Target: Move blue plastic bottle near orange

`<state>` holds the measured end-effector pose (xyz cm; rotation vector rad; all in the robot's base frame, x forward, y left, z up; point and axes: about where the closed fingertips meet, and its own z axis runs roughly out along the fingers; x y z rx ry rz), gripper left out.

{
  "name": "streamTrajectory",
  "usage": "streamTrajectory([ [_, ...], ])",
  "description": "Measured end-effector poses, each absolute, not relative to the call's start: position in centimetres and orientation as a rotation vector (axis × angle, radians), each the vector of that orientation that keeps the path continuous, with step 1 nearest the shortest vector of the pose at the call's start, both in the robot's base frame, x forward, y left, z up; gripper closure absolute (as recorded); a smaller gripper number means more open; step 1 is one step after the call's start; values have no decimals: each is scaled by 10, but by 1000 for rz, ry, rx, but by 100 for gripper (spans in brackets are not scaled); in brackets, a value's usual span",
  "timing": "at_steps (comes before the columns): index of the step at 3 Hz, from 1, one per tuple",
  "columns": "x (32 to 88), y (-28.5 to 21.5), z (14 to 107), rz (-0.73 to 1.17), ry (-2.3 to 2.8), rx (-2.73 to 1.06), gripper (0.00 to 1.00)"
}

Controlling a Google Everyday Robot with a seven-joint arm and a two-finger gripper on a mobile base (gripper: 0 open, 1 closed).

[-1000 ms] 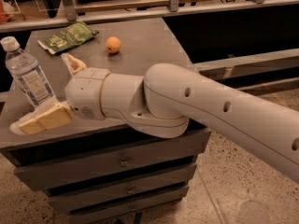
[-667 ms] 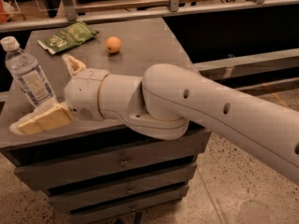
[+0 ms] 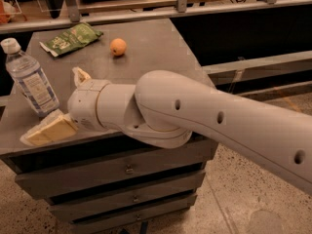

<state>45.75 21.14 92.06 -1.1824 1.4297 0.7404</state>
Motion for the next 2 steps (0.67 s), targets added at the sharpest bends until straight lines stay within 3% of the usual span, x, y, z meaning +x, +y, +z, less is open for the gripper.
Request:
streamTrajectory([
  [2,499,234,894,710,1435,-1168,0],
])
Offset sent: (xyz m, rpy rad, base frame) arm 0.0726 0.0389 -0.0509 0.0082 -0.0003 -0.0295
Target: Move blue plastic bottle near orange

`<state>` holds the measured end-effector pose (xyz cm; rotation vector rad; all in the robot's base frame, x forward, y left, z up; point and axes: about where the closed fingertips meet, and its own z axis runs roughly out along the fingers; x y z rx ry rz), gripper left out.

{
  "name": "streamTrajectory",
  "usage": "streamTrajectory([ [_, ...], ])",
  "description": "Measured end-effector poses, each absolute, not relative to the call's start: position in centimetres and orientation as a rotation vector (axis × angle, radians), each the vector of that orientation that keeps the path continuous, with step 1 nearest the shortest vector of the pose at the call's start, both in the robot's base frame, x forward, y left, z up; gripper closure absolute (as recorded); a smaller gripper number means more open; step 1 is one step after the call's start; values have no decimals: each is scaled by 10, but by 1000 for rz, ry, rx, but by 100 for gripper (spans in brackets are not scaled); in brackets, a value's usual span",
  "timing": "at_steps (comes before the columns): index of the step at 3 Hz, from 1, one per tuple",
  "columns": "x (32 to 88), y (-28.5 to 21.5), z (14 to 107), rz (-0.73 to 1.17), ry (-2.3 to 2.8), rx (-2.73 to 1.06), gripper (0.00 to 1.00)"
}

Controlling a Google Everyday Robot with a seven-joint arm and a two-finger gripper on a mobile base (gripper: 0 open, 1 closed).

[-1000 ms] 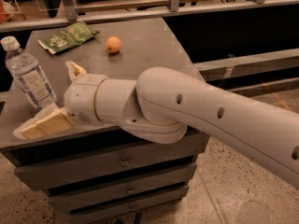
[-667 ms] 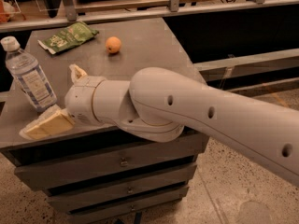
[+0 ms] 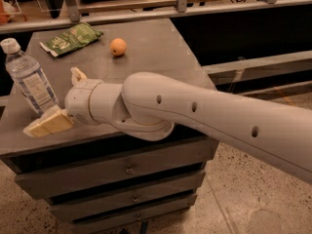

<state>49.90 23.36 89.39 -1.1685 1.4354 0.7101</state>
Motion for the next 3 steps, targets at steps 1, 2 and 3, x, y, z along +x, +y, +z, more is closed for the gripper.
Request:
streamTrajectory([
  [1,522,256,863,733,1474,-1175,0],
  [2,527,260,862,733,1472,-1169,0],
  [3,532,269,859,754,1464,-1176,0],
])
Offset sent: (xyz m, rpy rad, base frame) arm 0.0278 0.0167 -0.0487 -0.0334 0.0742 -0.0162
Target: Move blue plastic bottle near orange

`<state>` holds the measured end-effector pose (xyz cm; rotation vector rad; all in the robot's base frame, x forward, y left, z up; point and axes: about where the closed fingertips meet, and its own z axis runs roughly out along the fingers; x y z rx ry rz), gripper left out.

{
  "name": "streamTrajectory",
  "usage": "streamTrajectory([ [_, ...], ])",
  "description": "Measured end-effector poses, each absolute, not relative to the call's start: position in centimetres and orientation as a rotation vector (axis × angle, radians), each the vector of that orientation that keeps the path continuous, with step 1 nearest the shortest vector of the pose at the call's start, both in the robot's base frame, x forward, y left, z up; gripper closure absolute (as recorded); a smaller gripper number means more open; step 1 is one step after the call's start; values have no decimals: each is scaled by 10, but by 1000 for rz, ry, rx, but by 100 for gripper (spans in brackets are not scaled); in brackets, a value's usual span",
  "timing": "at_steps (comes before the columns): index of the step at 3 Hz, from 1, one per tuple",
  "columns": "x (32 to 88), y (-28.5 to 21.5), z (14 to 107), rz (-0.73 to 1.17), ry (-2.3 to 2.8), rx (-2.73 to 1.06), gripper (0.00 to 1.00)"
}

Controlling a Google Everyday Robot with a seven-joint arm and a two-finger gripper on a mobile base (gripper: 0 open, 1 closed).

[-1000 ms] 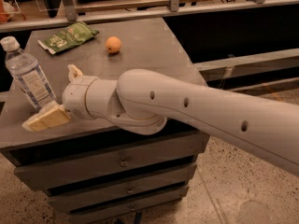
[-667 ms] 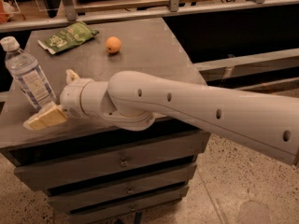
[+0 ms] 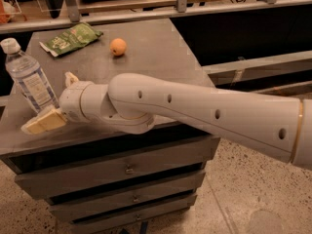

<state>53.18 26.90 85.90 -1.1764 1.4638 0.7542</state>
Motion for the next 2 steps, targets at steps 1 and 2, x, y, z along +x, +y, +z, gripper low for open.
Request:
streamTrajectory([
  [1,538,282,856,791,1446,-1185,0],
  [2,540,294,854,842,1431,-1195,17],
])
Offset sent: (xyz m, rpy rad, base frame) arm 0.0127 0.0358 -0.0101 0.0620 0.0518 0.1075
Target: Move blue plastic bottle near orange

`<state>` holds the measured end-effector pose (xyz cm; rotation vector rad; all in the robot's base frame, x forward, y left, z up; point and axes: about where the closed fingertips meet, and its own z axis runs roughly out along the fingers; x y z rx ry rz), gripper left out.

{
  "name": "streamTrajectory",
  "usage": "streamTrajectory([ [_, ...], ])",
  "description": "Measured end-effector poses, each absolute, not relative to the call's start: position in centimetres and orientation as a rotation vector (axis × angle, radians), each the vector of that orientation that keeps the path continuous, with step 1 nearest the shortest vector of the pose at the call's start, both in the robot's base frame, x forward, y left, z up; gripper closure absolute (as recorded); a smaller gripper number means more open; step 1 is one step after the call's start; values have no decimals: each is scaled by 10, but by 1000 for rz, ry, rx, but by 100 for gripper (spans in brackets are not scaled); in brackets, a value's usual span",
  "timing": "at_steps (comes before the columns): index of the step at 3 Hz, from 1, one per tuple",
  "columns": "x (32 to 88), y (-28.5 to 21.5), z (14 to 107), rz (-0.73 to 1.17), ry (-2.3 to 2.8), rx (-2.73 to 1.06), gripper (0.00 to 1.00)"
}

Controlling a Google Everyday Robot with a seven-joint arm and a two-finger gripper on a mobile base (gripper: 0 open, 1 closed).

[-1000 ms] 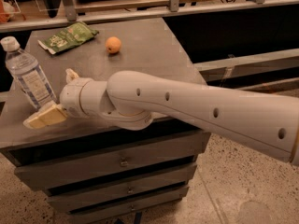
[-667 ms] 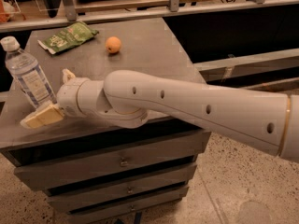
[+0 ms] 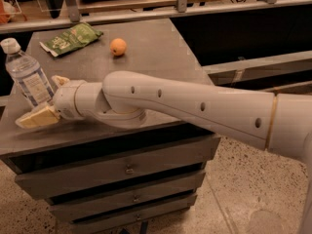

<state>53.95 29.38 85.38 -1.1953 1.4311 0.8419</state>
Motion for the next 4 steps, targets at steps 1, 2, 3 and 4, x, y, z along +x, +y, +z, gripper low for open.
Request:
streamTrajectory([
  [1,537,296,854,862,1428,-1199,41],
  [2,533,291,858,846,1430,-1185,64],
  [3,529,275,878,787,1412,-1155,87],
  [4,514,252,894,711,1433,-1101,100],
])
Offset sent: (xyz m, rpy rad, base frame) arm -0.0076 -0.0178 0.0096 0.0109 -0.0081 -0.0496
